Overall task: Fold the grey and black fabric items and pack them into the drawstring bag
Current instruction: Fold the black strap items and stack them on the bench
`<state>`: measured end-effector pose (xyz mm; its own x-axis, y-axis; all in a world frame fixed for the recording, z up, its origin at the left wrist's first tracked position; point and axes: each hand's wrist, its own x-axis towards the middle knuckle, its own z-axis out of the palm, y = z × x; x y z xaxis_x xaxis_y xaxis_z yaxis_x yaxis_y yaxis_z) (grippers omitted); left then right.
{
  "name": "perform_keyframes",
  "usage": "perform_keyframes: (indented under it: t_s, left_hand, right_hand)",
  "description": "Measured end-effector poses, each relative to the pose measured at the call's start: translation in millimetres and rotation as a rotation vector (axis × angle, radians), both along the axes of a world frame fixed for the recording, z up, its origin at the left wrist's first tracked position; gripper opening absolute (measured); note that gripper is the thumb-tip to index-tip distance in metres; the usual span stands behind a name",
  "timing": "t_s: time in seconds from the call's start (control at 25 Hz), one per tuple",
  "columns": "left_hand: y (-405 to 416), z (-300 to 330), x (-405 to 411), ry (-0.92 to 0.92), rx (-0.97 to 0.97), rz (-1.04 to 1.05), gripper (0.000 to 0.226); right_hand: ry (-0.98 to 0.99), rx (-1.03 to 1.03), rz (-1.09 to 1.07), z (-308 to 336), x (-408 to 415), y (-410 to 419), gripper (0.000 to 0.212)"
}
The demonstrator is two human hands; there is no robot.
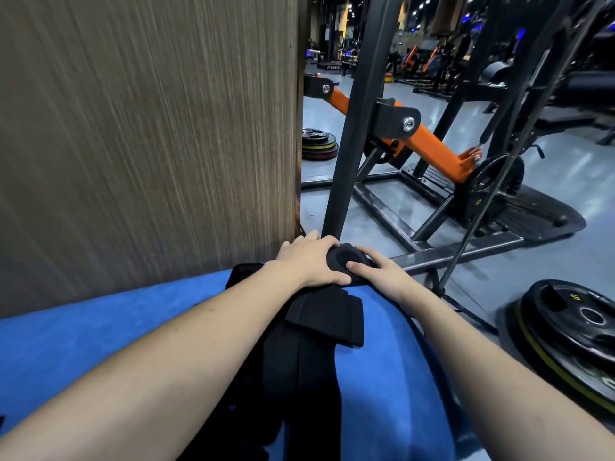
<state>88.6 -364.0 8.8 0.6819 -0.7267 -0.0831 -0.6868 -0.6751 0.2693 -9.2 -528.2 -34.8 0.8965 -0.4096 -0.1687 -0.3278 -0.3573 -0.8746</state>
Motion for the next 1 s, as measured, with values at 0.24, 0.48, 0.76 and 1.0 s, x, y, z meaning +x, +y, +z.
perform_keyframes:
  t_s: [0.24,0.48,0.76,1.0]
  left_hand:
    - [-9.1,16.0,-12.8,-0.030,-0.164,-0.079,0.029]
    - [-0.2,98.3,-33.5,-0.142,-0.419,-0.095,0.027]
    - [112.8,212.3,-60.8,-0.178,-0.478,-0.092,0.034]
    - [276.3,216.2,-103.1,-0.123,-0.358,-0.038,0.029]
  right_hand:
    - [-0.069,-0.279,-0.073,16.3,-6.6,7.3,0.023]
    - [-0.290,-0.567,-0.224,95.6,-27.6,9.9,0.025]
    - [-0.551,-0.623,-0.165,190.2,-70.4,96.9,0.023]
    - [-0.558,-0.723,0.058,171.9,-102.9,239.2,0.024]
